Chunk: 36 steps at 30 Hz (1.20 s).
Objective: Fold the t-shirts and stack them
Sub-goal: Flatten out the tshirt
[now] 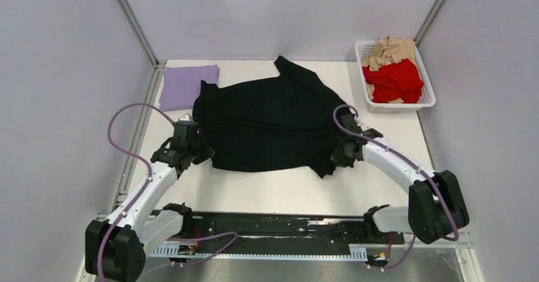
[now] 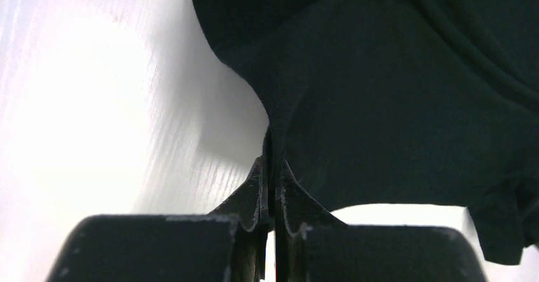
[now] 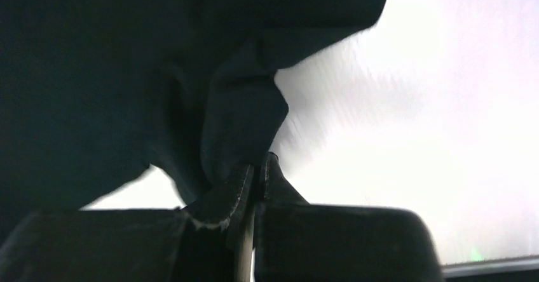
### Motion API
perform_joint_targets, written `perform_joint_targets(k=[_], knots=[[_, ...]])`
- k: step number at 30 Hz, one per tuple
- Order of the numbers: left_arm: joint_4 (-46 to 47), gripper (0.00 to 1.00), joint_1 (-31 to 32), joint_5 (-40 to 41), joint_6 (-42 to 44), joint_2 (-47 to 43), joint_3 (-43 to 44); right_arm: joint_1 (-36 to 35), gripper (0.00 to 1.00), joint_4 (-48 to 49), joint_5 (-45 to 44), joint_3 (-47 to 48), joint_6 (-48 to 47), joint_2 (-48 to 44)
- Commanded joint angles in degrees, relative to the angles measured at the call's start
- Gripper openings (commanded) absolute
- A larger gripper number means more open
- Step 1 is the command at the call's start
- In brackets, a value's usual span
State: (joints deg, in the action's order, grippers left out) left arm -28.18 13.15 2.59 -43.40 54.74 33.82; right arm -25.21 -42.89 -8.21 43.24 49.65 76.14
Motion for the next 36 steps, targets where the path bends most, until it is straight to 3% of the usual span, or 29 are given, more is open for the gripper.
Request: perform_joint_targets(k=[1, 5, 12, 19, 30, 36], knots=[[-0.70, 0.00, 0.04, 2.16, -0.74, -0.65, 6.99, 8.29, 0.00, 6.27, -3.48, 8.16, -7.51, -5.70], [-1.70, 0.00, -0.01, 2.63, -1.46, 0.96, 13.60, 16.04, 0.00, 8.48, 1.07, 14.72, -11.84, -8.00], [-5.15, 0.00, 0.00, 5.69, -0.27, 1.83, 29.79, 20.67, 0.00, 9.28, 2.83, 29.02, -15.92, -10.10], [-7.23, 0.00, -0.02, 8.48, 3.05, -2.76, 43.56, 20.99, 0.00, 11.46, 3.86, 42.11, -21.37, -16.20], [-11.72, 0.00, 0.01, 3.56, 7.07, -5.15, 67.61, 20.94, 0.00, 8.72, 12.31, 67.28, -29.94, -20.07], [-15.56, 0.00, 0.01, -0.09, 7.28, -5.57, 77.55, 20.94, 0.00, 7.47, 13.53, 75.13, -33.85, -22.81]])
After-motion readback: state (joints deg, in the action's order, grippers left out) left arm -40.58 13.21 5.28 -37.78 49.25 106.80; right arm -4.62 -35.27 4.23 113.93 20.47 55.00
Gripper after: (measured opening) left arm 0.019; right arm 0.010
